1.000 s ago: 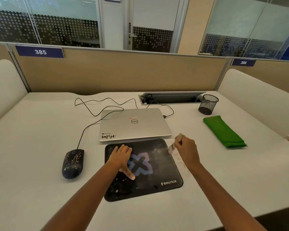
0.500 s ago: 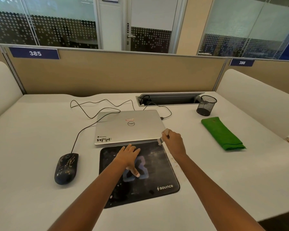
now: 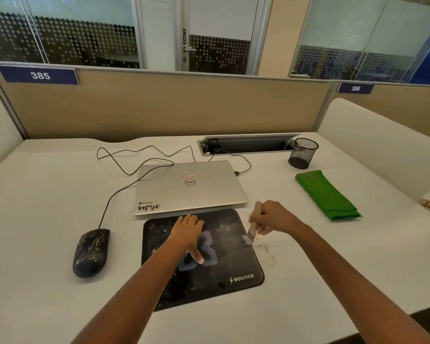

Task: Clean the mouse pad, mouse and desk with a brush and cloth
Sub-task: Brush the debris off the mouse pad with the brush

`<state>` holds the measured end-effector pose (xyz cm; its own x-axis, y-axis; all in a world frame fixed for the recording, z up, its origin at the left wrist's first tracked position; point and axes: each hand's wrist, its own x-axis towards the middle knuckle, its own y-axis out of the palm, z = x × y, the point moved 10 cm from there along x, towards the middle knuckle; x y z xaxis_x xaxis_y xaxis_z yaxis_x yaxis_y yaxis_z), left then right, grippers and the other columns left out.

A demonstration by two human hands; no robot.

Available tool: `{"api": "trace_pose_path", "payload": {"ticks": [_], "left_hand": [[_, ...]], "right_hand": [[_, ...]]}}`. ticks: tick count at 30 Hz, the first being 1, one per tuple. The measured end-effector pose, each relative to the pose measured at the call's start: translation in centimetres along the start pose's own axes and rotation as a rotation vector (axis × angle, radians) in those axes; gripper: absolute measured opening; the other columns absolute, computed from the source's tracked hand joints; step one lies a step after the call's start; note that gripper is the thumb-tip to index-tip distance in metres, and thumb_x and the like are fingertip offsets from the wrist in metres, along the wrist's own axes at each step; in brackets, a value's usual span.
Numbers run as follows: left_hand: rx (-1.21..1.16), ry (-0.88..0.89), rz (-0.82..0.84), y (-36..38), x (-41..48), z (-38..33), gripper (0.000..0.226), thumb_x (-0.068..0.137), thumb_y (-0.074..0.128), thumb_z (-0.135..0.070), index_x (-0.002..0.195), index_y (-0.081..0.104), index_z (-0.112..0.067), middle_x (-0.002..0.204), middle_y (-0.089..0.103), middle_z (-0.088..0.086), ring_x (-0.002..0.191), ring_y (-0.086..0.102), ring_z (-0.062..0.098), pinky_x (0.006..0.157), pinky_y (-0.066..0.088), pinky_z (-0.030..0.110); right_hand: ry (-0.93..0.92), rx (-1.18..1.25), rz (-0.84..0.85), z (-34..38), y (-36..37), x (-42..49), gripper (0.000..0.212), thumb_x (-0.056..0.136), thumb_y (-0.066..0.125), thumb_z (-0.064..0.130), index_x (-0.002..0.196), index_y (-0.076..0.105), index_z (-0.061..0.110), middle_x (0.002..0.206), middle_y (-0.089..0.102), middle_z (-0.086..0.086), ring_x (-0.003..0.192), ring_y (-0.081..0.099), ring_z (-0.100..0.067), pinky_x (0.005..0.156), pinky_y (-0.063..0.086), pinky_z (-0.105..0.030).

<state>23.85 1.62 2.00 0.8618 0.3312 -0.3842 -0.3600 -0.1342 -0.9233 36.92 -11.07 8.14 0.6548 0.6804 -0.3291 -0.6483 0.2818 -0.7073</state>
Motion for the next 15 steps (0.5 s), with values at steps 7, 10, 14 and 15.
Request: {"api": "trace_pose_path", "payload": {"ticks": [7,10,14,15], "left_hand": [[0.005,-0.014,-0.004,-0.3,0.1,-0.1,0.1,0.074,0.073,-0.046,0.148,0.016,-0.01,0.152,0.022,0.01,0.143,0.017,0.029,0.12,0.011,0.041],[0.002,-0.018,-0.001,-0.2,0.0,0.0,0.1,0.075,0.072,-0.046,0.148,0.015,-0.01,0.152,0.021,0.01,0.143,0.016,0.029,0.12,0.011,0.041],[-0.003,-0.015,-0.001,-0.1,-0.1,-0.1,0.1,0.076,0.072,-0.045,0.149,0.013,-0.01,0.153,0.02,0.01,0.144,0.015,0.029,0.121,0.01,0.041],[-0.001,-0.015,-0.002,-0.1,-0.1,-0.1,0.1,0.076,0.072,-0.046,0.149,0.014,-0.01,0.153,0.02,0.01,0.144,0.015,0.029,0.121,0.01,0.041]], "right_hand": [[-0.22,0.028,-0.287,3.0,-1.9,1.1,0.03,0.094,0.05,0.018,0.096,0.064,-0.008,0.093,0.068,-0.026,0.08,0.065,-0.029,0.075,0.053,-0.036],[-0.265,-0.053,-0.275,3.3,-0.3,1.6,0.03,0.096,0.047,0.02,0.097,0.064,-0.005,0.095,0.068,-0.02,0.081,0.061,-0.023,0.07,0.042,-0.026],[-0.296,-0.103,-0.198,2.3,0.7,0.9,0.024,0.094,0.051,0.02,0.099,0.067,0.003,0.09,0.063,-0.005,0.085,0.057,-0.016,0.075,0.041,-0.022],[-0.286,-0.083,-0.175,1.7,0.6,0.7,0.023,0.093,0.053,0.02,0.1,0.067,0.004,0.091,0.064,-0.006,0.085,0.057,-0.016,0.077,0.045,-0.026]]}}
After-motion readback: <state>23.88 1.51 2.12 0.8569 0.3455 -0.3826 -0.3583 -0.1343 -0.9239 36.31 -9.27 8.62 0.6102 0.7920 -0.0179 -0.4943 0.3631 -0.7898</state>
